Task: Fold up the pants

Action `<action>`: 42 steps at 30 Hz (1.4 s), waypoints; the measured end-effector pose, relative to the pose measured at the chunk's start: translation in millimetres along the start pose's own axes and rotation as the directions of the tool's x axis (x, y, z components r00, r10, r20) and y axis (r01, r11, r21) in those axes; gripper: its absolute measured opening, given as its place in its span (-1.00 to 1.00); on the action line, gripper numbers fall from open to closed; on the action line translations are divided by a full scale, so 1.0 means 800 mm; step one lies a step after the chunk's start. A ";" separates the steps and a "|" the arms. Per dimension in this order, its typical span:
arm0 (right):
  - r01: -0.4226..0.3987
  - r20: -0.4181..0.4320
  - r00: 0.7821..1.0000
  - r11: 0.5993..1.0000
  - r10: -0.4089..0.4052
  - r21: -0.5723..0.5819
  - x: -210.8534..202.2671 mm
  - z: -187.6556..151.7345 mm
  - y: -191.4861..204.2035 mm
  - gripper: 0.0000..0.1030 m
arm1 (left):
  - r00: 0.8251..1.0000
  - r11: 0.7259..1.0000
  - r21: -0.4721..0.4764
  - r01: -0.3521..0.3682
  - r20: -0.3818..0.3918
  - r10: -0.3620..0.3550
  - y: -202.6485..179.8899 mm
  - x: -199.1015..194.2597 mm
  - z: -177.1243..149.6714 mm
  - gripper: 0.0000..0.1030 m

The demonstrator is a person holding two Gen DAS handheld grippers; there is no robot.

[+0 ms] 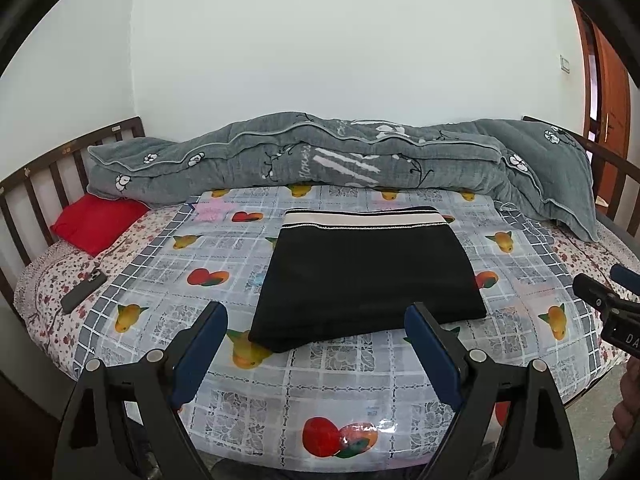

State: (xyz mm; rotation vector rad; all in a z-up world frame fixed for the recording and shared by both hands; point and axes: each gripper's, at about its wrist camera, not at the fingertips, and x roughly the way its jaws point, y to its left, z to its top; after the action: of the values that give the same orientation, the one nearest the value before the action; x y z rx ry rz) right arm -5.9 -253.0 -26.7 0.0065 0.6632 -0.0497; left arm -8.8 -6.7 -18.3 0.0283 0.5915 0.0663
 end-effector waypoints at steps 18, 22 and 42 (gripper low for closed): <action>-0.002 -0.001 1.000 1.000 0.002 0.007 0.000 -0.002 0.000 0.80 | 1.000 1.000 -0.003 0.003 -0.004 -0.003 0.001 0.002 -0.001 0.75; -0.005 -0.002 1.000 1.000 0.005 0.008 0.000 -0.002 0.001 0.80 | 1.000 1.000 -0.008 0.004 -0.005 -0.004 0.000 0.003 -0.001 0.75; -0.010 0.001 1.000 1.000 0.010 0.018 -0.004 -0.001 0.007 0.80 | 1.000 1.000 -0.018 0.005 0.007 -0.005 0.003 0.002 0.000 0.75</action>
State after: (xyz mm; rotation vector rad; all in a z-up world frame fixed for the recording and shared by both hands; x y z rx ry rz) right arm -8.3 -246.9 -25.5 0.0269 0.6617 -0.0462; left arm -7.6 -4.5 -18.6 0.0097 0.5843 0.0666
